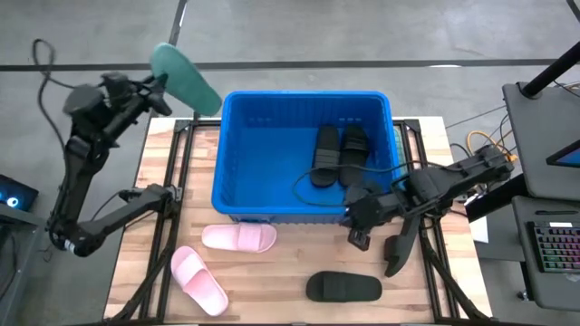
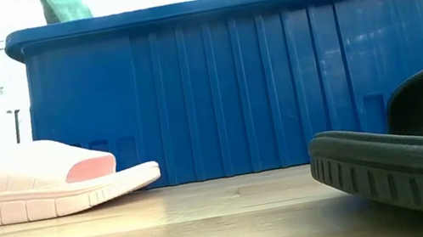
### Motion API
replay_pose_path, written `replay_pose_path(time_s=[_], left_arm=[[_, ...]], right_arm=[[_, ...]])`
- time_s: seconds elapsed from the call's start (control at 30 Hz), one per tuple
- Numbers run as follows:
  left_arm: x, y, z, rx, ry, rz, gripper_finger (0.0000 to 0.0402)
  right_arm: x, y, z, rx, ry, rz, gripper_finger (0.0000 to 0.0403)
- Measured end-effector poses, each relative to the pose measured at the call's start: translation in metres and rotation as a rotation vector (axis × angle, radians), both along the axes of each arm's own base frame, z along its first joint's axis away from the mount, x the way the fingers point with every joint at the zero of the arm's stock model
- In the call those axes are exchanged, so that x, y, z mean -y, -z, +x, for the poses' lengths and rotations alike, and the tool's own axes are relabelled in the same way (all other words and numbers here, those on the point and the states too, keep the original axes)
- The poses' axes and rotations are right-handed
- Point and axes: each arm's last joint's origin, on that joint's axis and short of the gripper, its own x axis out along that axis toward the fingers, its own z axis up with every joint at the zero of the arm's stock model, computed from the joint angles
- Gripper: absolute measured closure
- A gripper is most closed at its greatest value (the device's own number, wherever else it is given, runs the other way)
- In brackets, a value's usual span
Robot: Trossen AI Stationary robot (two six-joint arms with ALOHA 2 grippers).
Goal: Pick and place slides into bin
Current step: Put the green left slipper into the blue bin
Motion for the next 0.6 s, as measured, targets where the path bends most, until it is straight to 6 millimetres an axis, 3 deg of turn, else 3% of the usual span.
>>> replay_pose_path(time_s=[0.33,0.6], left_arm=[[0.007,-0.028,0.006,0.164,0.23,0.18,0.0367],[-0.013,-0.054,0.051,0.143,0.445,0.266,0.0369]], right_arm=[[0.017,-0.032,-0.036,0.148,0.092,0.046,0.0284],[0.023,-0.042,-0.048,0.204,0.131,0.053,0.0284]])
